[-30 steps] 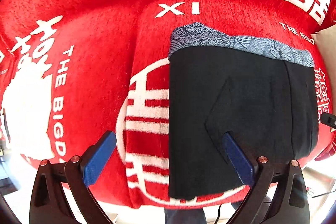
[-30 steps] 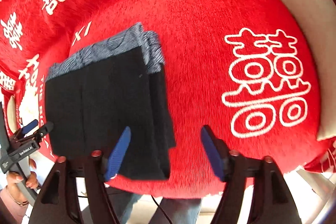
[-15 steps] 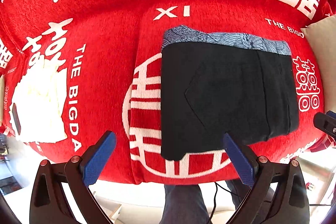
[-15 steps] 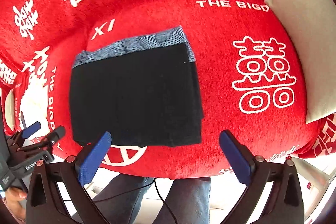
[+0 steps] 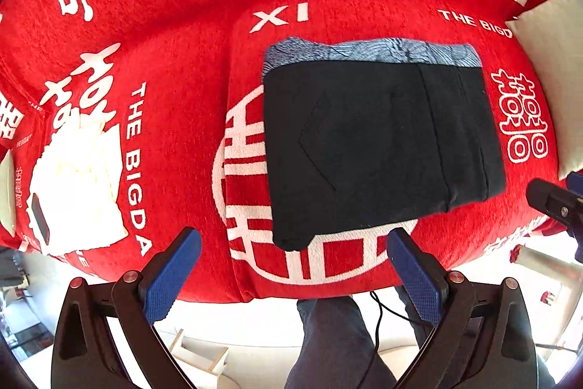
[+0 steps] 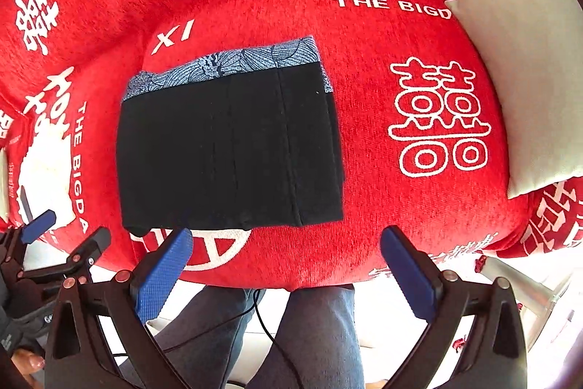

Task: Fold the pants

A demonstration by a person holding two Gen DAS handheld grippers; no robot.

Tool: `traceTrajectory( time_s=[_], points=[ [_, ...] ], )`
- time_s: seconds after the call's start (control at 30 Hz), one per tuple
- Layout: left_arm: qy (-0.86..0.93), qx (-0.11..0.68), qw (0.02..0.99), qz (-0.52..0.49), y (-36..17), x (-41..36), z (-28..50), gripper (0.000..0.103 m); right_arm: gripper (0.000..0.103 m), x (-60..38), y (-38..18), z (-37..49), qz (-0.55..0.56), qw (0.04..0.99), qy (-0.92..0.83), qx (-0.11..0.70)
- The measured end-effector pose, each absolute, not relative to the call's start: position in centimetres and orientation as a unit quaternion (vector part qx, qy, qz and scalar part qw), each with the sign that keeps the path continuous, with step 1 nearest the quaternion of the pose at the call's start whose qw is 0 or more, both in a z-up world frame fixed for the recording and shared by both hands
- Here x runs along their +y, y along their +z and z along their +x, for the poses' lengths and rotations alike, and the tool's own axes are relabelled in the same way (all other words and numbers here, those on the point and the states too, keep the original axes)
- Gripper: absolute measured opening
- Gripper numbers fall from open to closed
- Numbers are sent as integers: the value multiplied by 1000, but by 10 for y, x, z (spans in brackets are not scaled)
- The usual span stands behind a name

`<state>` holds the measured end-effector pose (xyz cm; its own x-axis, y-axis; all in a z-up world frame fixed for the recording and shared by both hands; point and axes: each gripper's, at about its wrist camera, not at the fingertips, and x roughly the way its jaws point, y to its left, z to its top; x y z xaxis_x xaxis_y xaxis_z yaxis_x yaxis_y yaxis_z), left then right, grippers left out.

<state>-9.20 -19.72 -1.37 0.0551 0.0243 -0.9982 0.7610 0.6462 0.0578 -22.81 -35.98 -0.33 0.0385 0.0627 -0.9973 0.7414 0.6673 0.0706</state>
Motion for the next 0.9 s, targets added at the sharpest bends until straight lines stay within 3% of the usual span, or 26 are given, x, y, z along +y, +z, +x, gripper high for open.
traceTrajectory(
  time_s=[0.9],
  points=[
    [-281, 637, 649, 306, -8, -205, -95, 102, 103, -353, 1, -215, 275, 656, -253, 656]
  ],
)
